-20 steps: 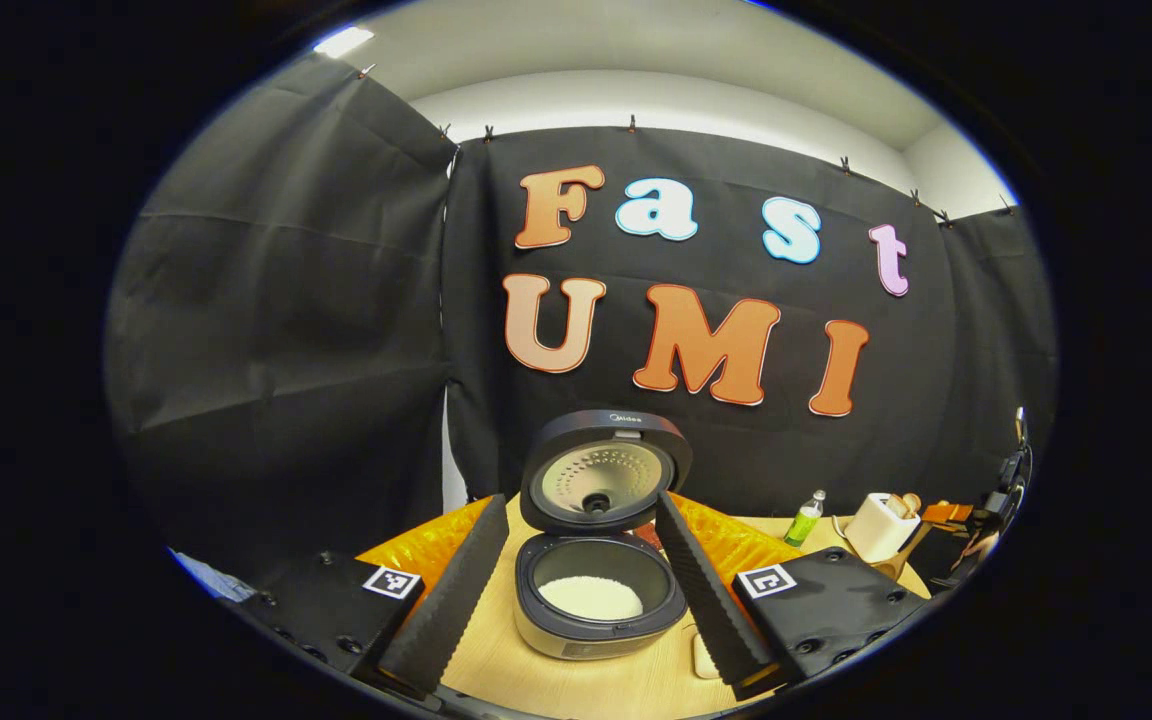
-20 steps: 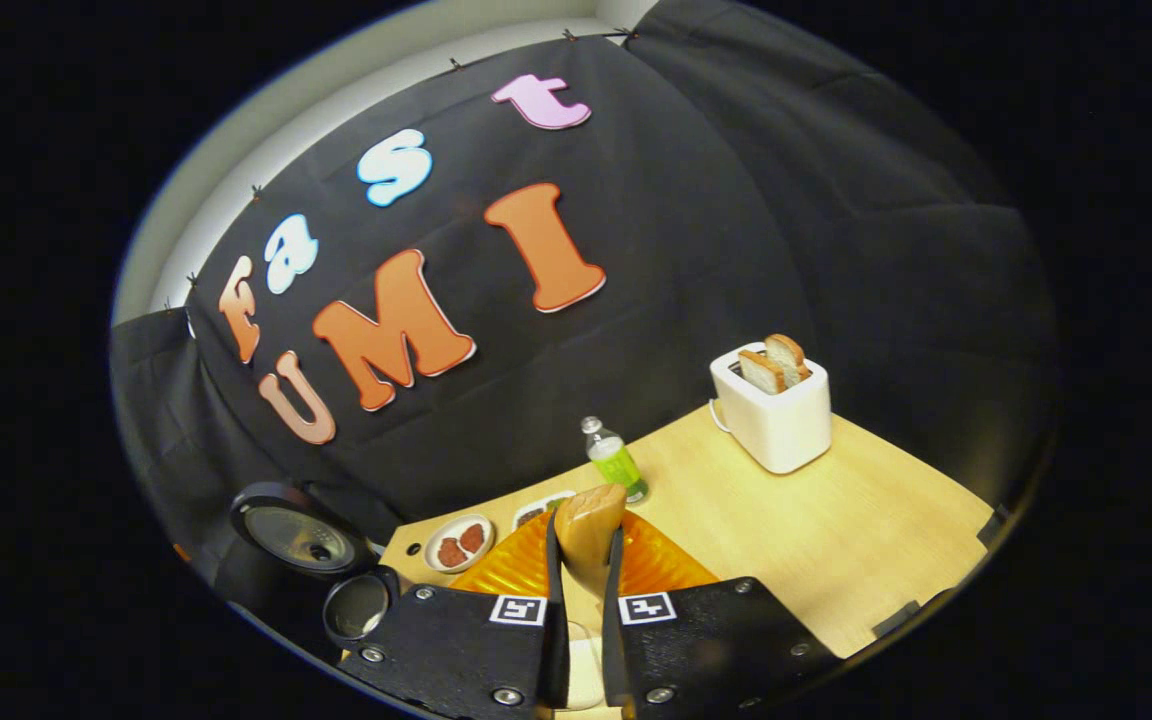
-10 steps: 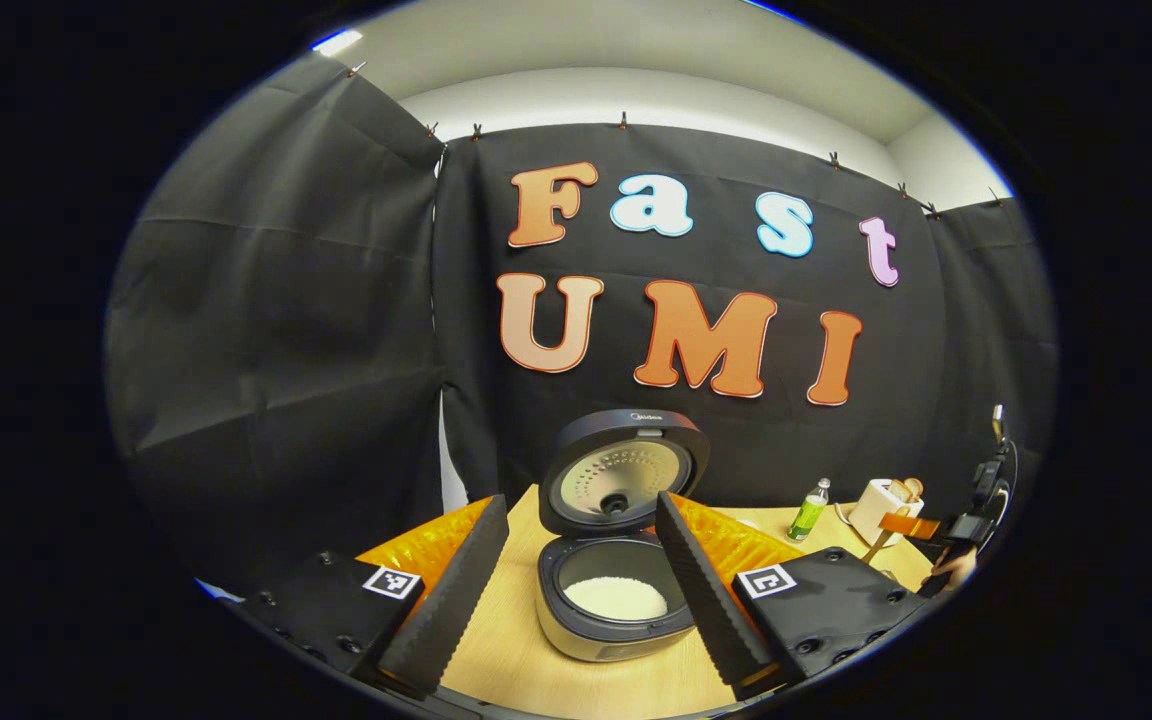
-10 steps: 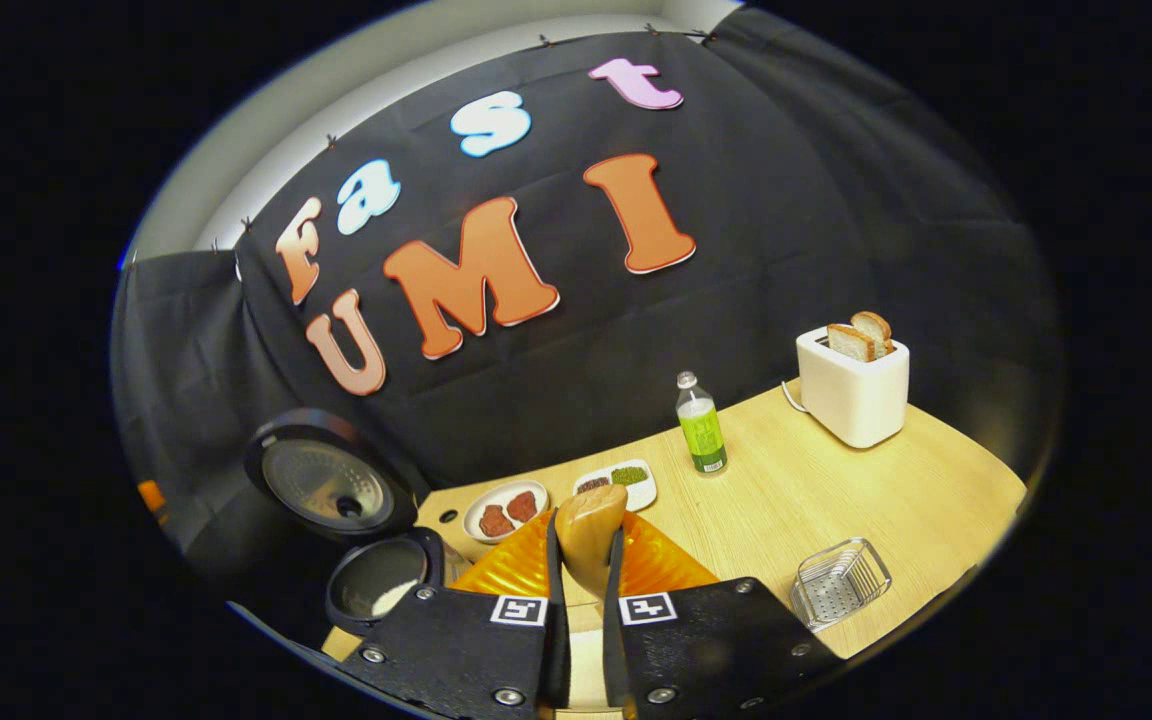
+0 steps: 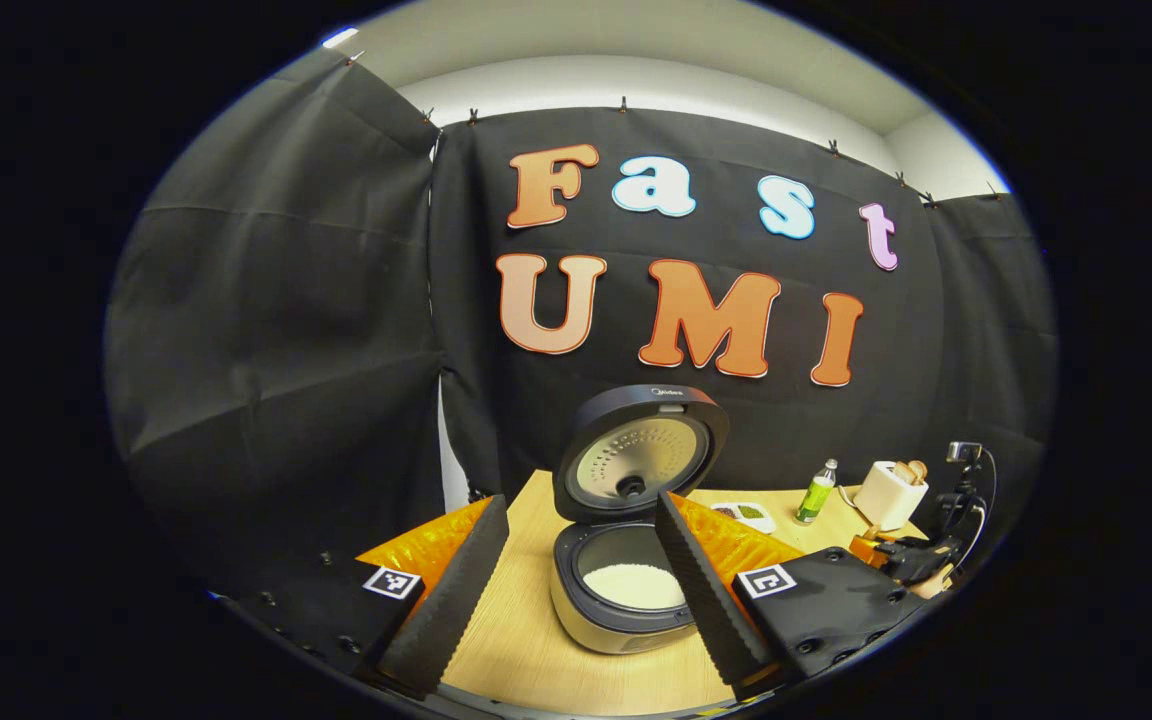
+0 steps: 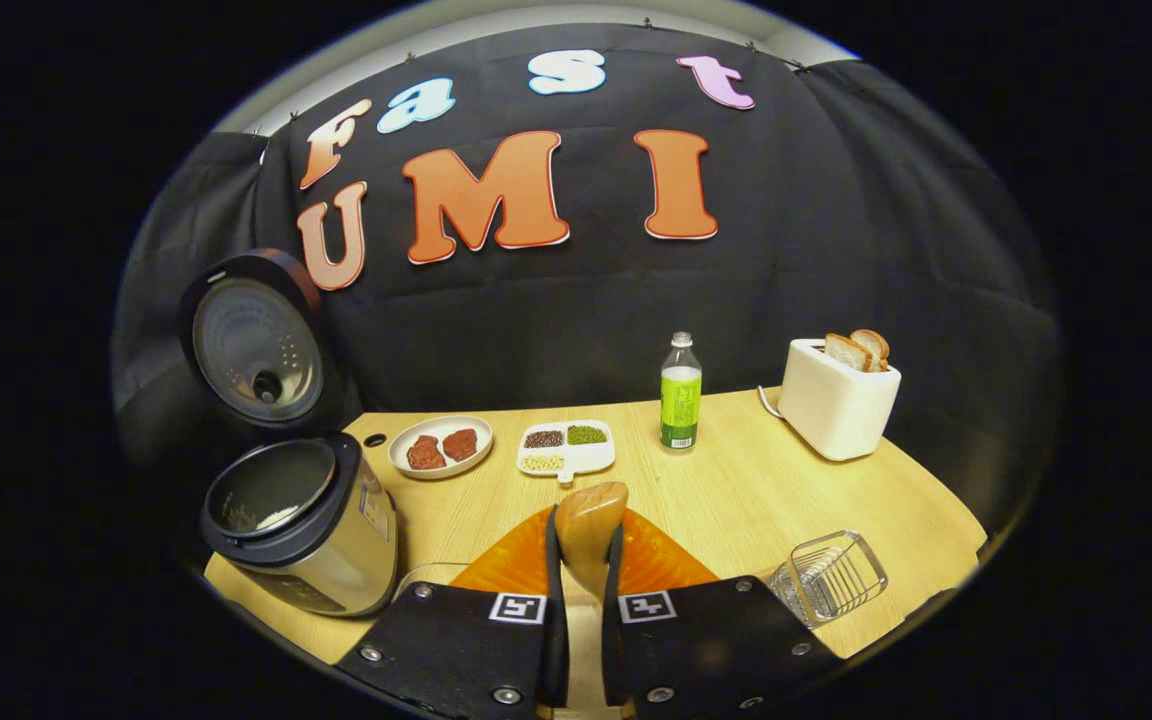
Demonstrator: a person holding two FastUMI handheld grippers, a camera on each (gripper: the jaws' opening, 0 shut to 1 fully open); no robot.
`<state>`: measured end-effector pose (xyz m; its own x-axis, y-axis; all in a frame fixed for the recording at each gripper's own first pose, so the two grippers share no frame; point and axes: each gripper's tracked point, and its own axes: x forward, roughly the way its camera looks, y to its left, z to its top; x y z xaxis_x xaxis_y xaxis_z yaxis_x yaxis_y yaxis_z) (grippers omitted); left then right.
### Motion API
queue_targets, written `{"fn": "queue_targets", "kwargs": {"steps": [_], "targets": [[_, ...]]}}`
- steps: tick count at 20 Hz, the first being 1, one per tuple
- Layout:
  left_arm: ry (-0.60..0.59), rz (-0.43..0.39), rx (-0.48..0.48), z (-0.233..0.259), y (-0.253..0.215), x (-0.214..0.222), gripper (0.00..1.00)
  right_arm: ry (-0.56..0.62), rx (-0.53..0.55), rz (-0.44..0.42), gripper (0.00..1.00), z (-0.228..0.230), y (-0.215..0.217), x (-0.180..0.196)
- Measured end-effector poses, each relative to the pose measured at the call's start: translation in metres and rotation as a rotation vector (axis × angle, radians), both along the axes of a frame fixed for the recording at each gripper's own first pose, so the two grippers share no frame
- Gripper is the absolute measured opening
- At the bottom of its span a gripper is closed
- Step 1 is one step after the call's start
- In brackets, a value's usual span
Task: Close the left gripper, press the button to open the rice cooker; take a wooden spoon from the chopstick holder with the right hand, scoop a spoonful of rice and pour it into the rice cooker, then put the wooden spoon back into the chopstick holder.
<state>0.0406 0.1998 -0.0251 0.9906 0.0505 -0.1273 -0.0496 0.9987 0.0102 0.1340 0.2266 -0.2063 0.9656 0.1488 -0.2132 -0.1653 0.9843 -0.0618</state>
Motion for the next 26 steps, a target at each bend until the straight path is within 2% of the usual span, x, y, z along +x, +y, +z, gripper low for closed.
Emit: {"fn": "queue_targets", "kwargs": {"steps": [3,4,9,13,19,23,26], "targets": [[0.012,0.002,0.007,-0.005,0.007,0.002,1.00,0.002,-0.034,0.022,0.12,-0.008,0.001,-0.018],[0.011,0.001,0.007,-0.005,0.009,0.001,0.98,0.012,-0.013,0.016,0.12,-0.013,-0.001,-0.024],[0.022,0.001,-0.033,-0.013,0.015,0.000,0.99,0.023,0.207,-0.069,0.12,-0.020,-0.012,-0.054],[0.041,-0.002,-0.088,-0.023,0.016,0.000,0.99,0.077,0.397,-0.062,0.12,-0.023,0.002,-0.068],[0.056,-0.012,-0.101,-0.029,0.017,-0.004,0.99,0.135,0.547,-0.013,0.12,-0.031,0.032,-0.072],[0.072,-0.013,-0.112,-0.033,0.020,-0.008,1.00,0.158,0.702,-0.076,0.12,-0.035,0.017,-0.065],[0.076,-0.013,-0.114,-0.035,0.023,-0.009,0.99,0.228,0.868,-0.142,0.12,-0.043,0.001,-0.058]]}}
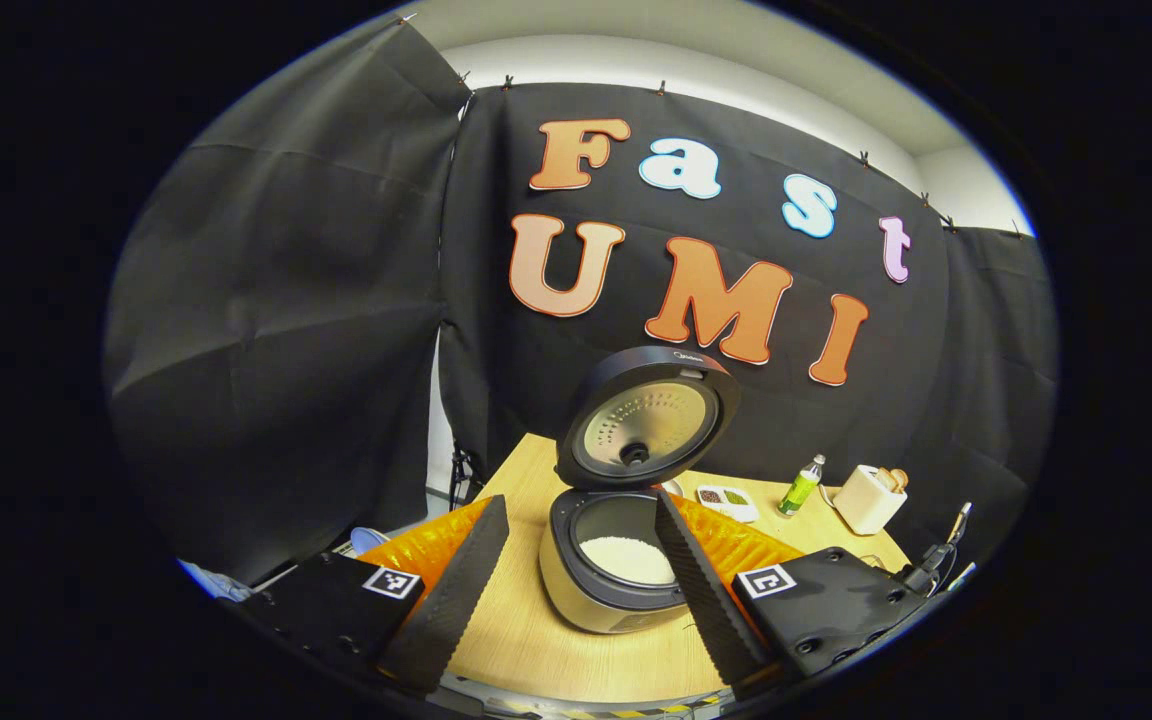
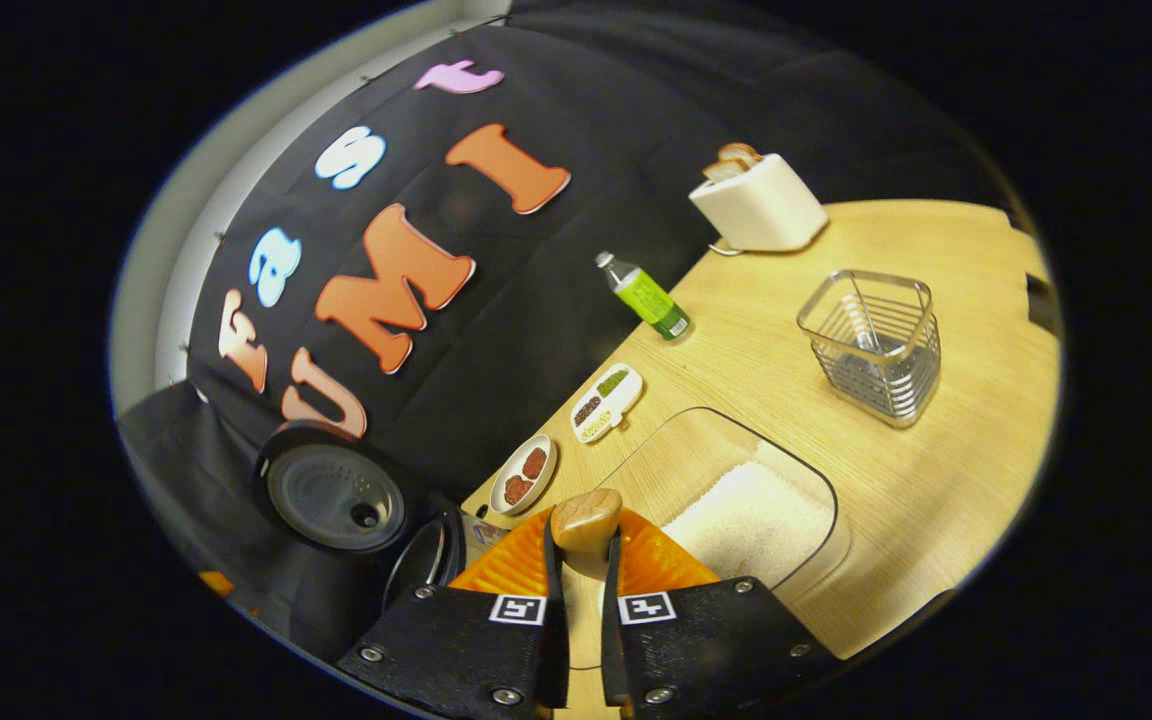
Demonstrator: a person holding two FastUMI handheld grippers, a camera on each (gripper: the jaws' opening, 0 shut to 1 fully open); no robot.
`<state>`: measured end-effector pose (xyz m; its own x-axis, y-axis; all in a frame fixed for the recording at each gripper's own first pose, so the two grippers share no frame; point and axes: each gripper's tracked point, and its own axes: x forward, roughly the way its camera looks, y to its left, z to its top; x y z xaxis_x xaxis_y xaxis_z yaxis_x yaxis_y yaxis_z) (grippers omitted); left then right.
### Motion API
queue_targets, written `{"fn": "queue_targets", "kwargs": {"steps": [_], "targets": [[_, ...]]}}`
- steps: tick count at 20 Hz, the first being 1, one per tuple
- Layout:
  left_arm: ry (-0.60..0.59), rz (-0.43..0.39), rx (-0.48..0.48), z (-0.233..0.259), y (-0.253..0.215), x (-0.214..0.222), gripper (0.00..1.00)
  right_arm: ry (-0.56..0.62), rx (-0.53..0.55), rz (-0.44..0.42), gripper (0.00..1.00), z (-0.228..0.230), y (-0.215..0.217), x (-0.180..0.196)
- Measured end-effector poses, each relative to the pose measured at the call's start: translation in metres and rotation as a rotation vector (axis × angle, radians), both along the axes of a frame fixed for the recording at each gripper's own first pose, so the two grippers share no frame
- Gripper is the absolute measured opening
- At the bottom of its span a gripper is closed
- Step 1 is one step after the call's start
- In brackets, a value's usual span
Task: Close the left gripper, press the button to open the rice cooker; take a wooden spoon from the chopstick holder with the right hand, scoop a spoonful of rice and pour it into the rice cooker, then put the wooden spoon back into the chopstick holder.
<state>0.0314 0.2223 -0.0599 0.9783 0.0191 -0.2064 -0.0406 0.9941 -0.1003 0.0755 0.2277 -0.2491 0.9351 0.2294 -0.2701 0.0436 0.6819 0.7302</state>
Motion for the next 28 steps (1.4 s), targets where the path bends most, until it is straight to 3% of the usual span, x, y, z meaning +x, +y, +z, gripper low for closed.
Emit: {"fn": "queue_targets", "kwargs": {"steps": [7,14,28], "targets": [[-0.002,0.003,0.006,0.002,0.007,-0.001,0.99,0.085,0.243,-0.026,0.12,-0.012,-0.013,0.004],[-0.028,-0.007,0.038,0.012,-0.001,0.002,0.99,0.117,0.400,-0.077,0.12,-0.013,-0.037,0.000],[-0.085,-0.076,0.069,0.034,-0.037,0.005,0.98,0.080,0.465,-0.103,0.12,0.044,-0.064,-0.001]]}}
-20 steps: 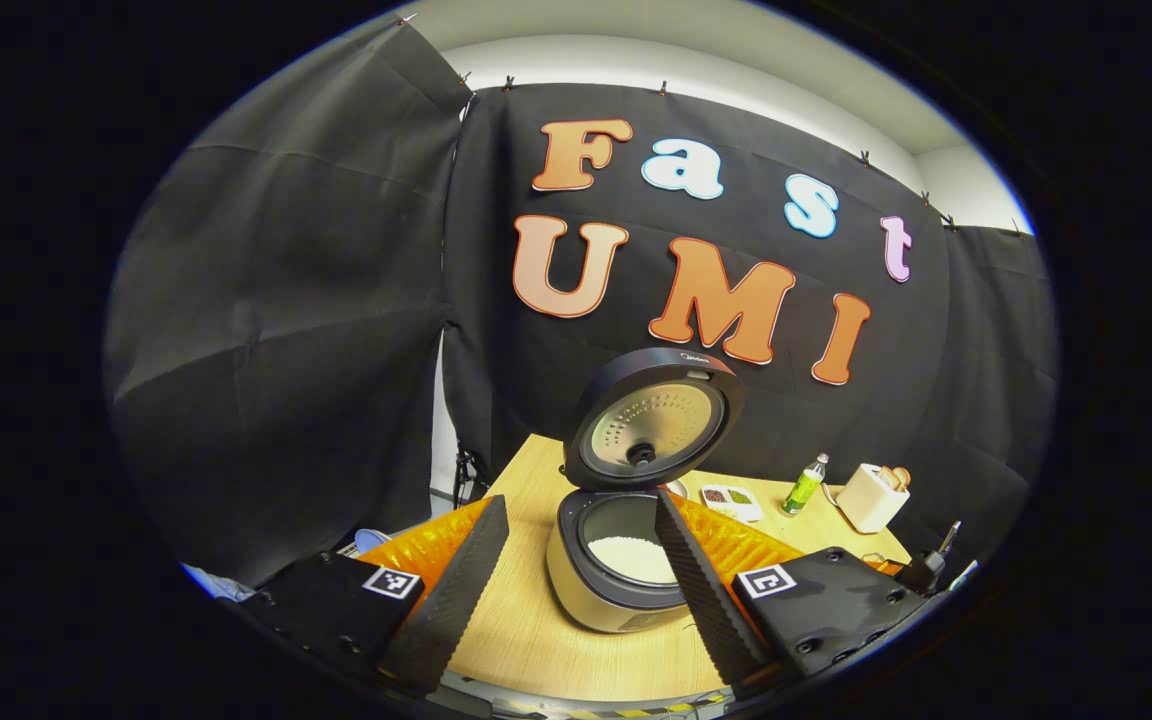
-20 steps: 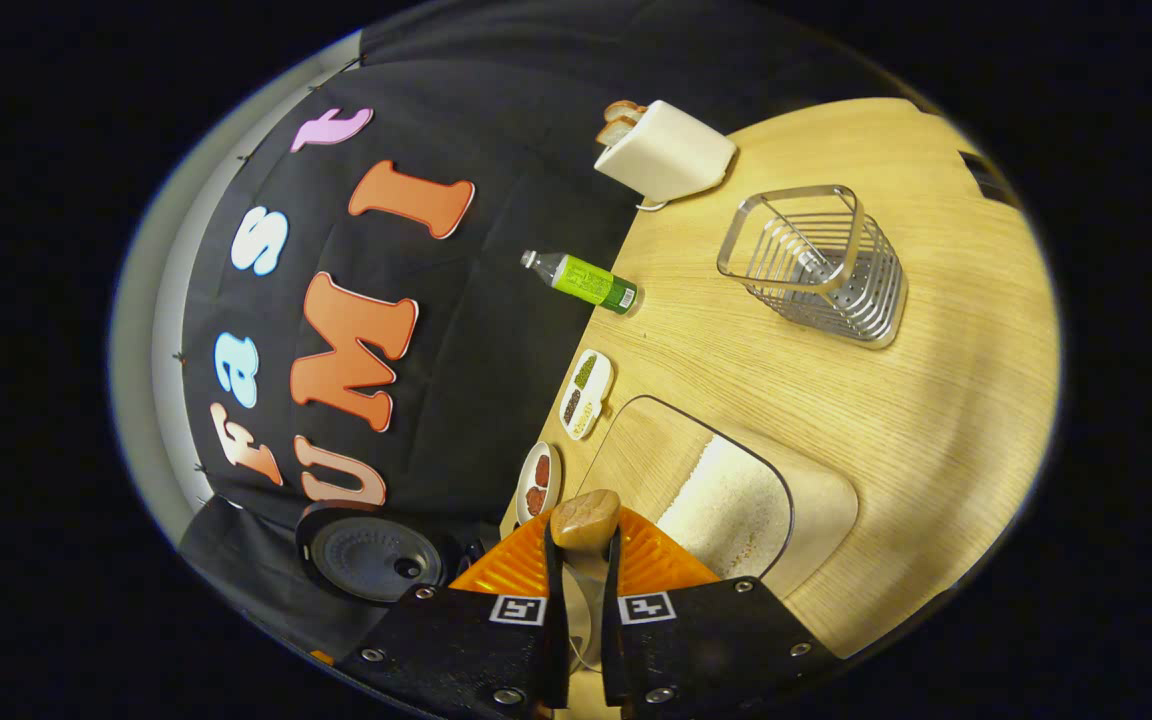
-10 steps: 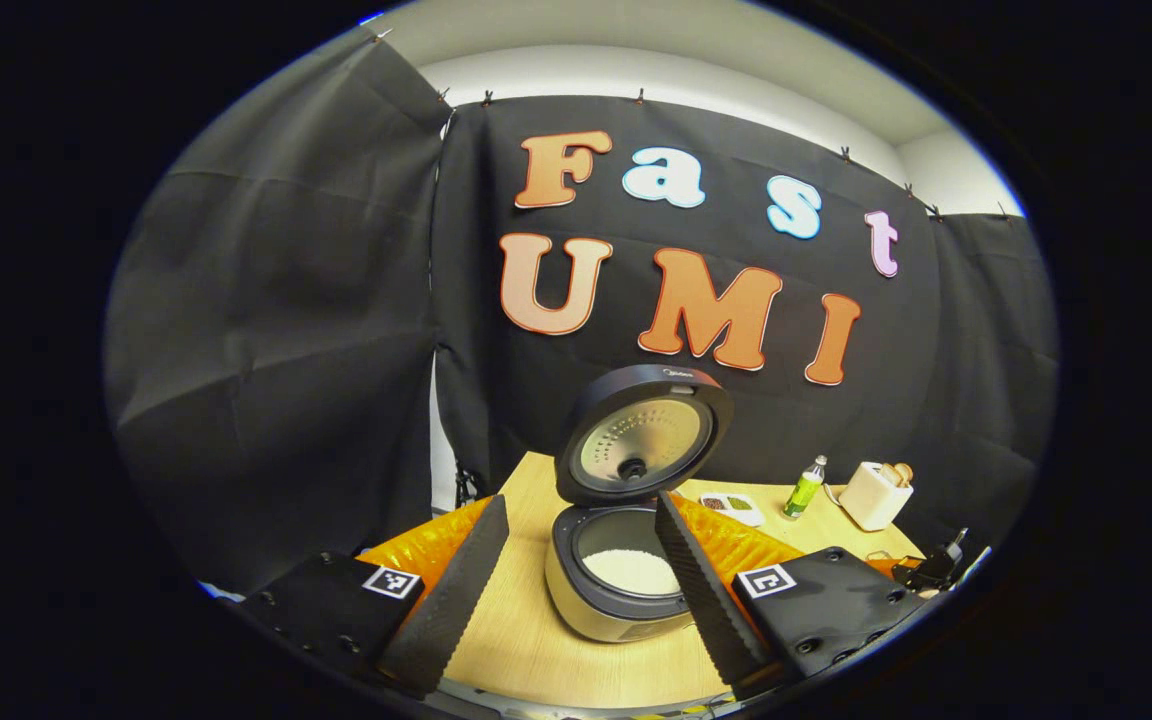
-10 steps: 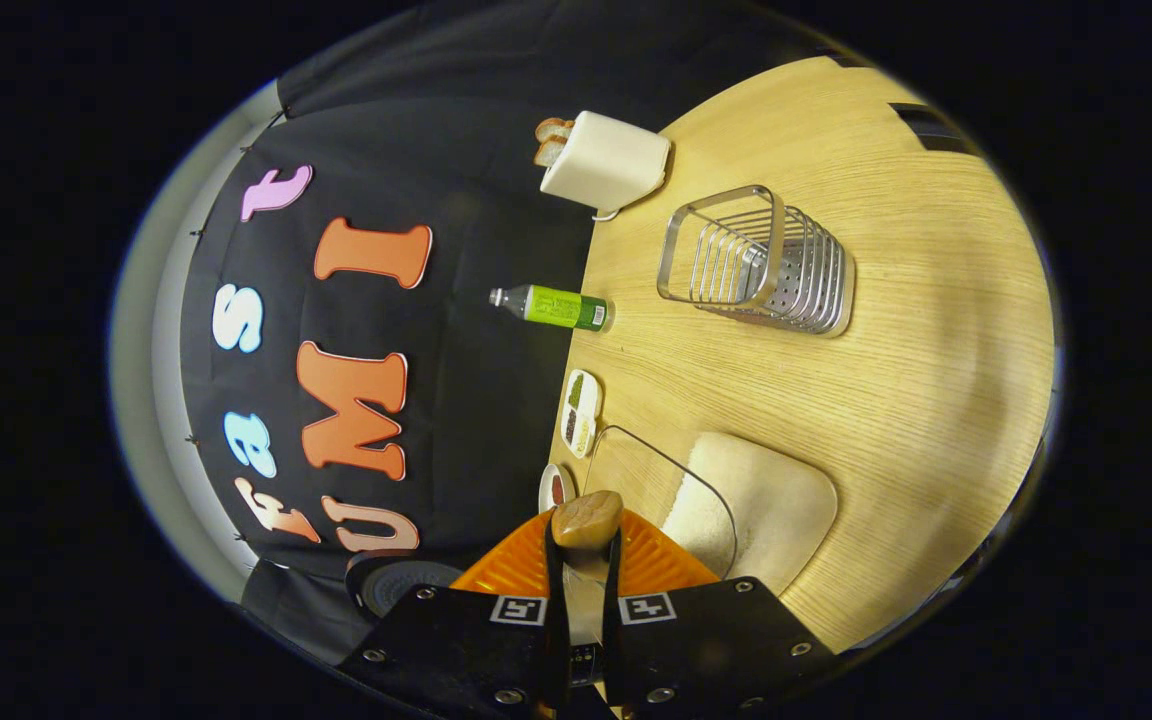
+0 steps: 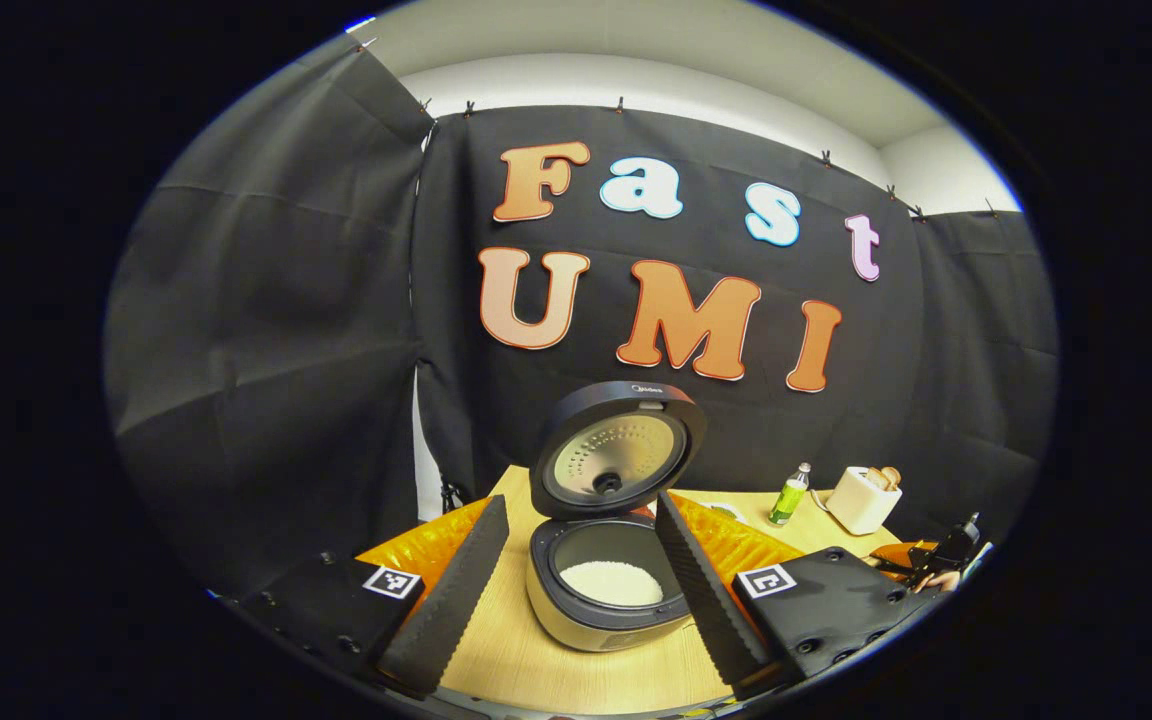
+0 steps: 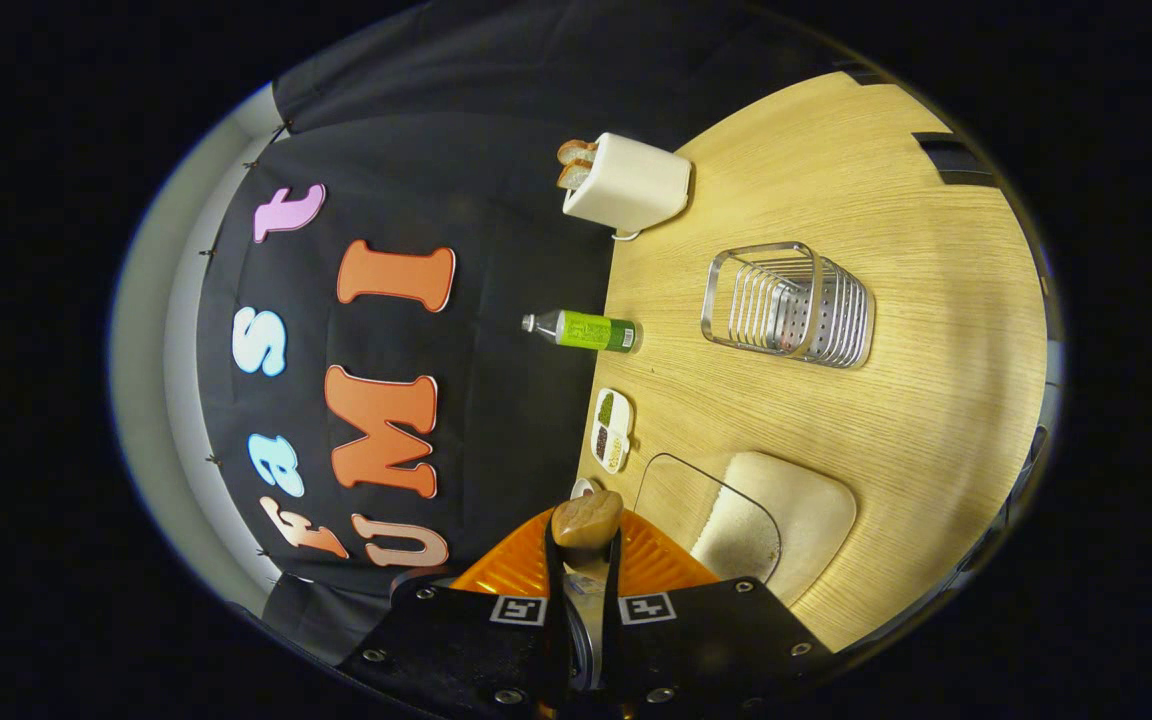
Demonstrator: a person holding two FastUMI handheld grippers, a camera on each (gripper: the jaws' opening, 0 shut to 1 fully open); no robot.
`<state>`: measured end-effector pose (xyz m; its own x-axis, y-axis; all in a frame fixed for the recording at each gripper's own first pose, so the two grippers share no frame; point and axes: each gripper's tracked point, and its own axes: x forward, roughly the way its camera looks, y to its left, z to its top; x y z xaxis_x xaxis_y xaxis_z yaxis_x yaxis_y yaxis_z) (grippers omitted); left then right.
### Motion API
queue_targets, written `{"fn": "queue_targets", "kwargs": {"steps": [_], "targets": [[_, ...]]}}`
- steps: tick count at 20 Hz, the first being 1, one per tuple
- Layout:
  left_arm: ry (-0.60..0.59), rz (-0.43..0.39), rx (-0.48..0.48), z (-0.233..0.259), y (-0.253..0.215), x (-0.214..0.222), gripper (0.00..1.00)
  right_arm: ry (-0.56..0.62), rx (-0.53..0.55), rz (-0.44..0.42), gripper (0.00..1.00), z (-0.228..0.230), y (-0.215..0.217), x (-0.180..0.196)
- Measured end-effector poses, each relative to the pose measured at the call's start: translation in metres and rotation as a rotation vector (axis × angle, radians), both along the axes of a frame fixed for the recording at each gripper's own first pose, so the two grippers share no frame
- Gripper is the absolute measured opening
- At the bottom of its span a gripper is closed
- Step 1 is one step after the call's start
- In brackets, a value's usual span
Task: Close the left gripper, press the button to open the rice cooker; take a wooden spoon from the chopstick holder with the right hand, scoop a spoonful of rice and pour it into the rice cooker, then put the wooden spoon back into the chopstick holder.
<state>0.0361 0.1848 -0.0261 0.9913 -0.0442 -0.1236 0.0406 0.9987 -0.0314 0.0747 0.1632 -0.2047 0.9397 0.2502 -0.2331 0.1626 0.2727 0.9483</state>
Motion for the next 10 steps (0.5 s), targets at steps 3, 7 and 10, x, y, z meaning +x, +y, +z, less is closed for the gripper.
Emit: {"fn": "queue_targets", "kwargs": {"steps": [3,7,10], "targets": [[-0.012,0.005,0.000,0.004,0.002,0.000,0.99,-0.003,0.013,0.002,0.12,0.012,0.001,0.000],[-0.011,-0.001,0.014,0.004,0.000,-0.003,1.00,-0.032,0.033,0.020,0.12,0.041,0.014,0.001],[-0.026,0.005,0.028,0.009,0.001,-0.007,0.99,-0.060,0.058,0.043,0.12,0.066,0.031,0.003]]}}
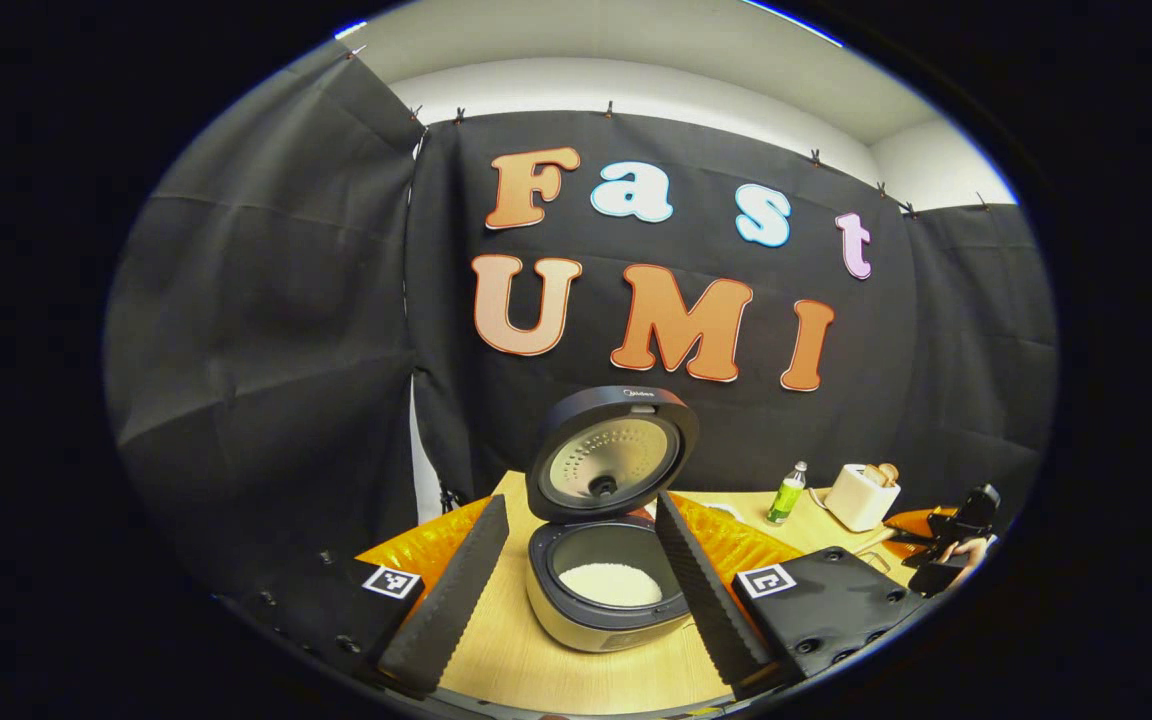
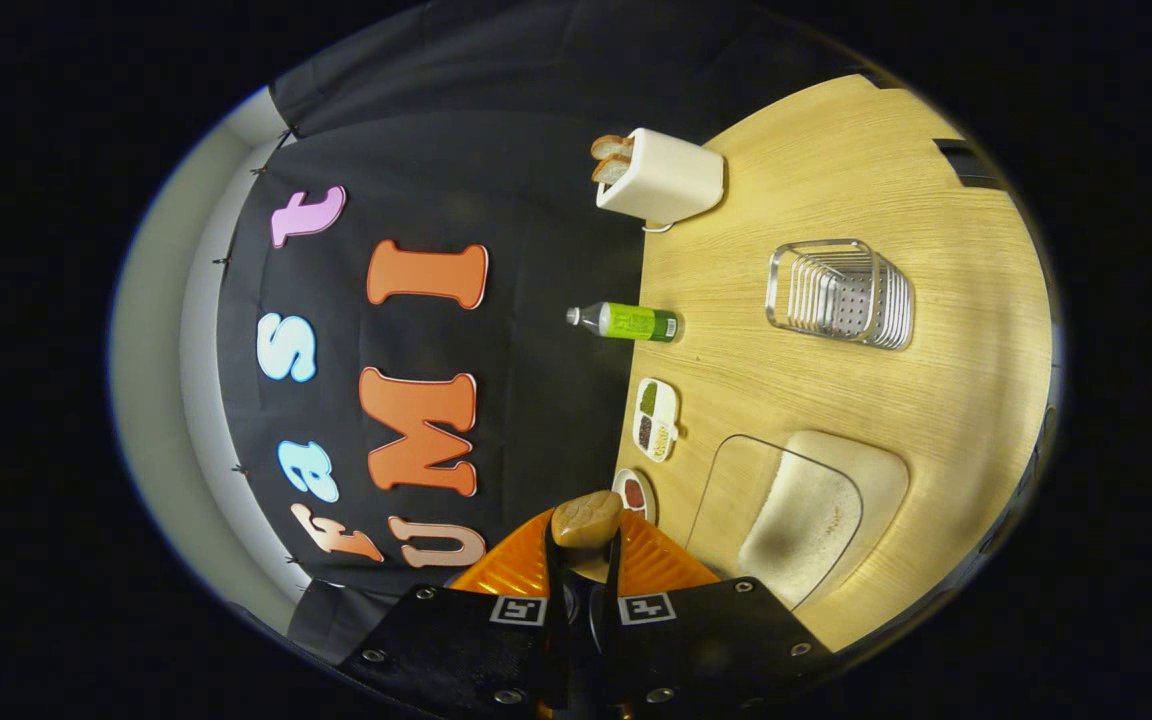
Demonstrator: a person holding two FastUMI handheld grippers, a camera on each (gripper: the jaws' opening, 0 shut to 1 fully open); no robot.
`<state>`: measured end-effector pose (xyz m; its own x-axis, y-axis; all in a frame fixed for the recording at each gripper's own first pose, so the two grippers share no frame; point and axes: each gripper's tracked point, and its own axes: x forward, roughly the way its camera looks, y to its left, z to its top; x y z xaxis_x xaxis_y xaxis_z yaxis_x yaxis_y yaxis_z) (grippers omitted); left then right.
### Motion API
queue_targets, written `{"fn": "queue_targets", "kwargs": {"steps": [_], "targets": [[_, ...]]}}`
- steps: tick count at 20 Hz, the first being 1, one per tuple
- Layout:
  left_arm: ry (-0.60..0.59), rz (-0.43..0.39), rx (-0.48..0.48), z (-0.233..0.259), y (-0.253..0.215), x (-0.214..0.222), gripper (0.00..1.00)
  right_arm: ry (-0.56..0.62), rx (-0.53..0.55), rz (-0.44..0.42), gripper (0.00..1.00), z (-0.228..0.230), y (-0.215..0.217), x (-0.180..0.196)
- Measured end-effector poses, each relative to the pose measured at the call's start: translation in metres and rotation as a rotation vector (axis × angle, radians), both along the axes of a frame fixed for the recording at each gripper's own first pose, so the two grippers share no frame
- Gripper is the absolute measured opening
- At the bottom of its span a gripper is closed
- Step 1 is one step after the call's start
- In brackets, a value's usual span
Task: Close the left gripper, press the button to open the rice cooker; take a wooden spoon from the chopstick holder with the right hand, scoop a spoonful of rice and pour it into the rice cooker, then put the wooden spoon back into the chopstick holder.
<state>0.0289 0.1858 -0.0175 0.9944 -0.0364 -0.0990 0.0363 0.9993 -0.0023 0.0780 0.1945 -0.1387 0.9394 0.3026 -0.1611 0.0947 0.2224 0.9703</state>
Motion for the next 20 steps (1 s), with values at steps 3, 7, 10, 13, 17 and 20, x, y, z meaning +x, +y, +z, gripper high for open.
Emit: {"fn": "queue_targets", "kwargs": {"steps": [3,7,10,13,17,20], "targets": [[-0.006,0.000,-0.008,0.000,0.002,-0.003,0.98,-0.022,-0.001,0.023,0.12,0.021,0.019,0.005],[-0.012,0.007,-0.020,0.002,0.009,-0.008,0.99,-0.042,0.005,0.060,0.12,0.048,0.047,0.013],[-0.017,0.020,-0.014,0.002,0.018,-0.009,0.98,-0.044,-0.003,0.087,0.12,0.059,0.075,0.019],[-0.037,0.030,-0.046,0.006,0.025,-0.010,0.98,-0.058,-0.017,0.122,0.12,0.069,0.102,0.025],[-0.036,0.051,-0.034,0.004,0.041,-0.011,0.99,-0.076,-0.046,0.167,0.12,0.082,0.139,0.033],[-0.046,0.060,-0.021,0.008,0.050,-0.010,0.98,-0.097,-0.072,0.179,0.12,0.091,0.162,0.042]]}}
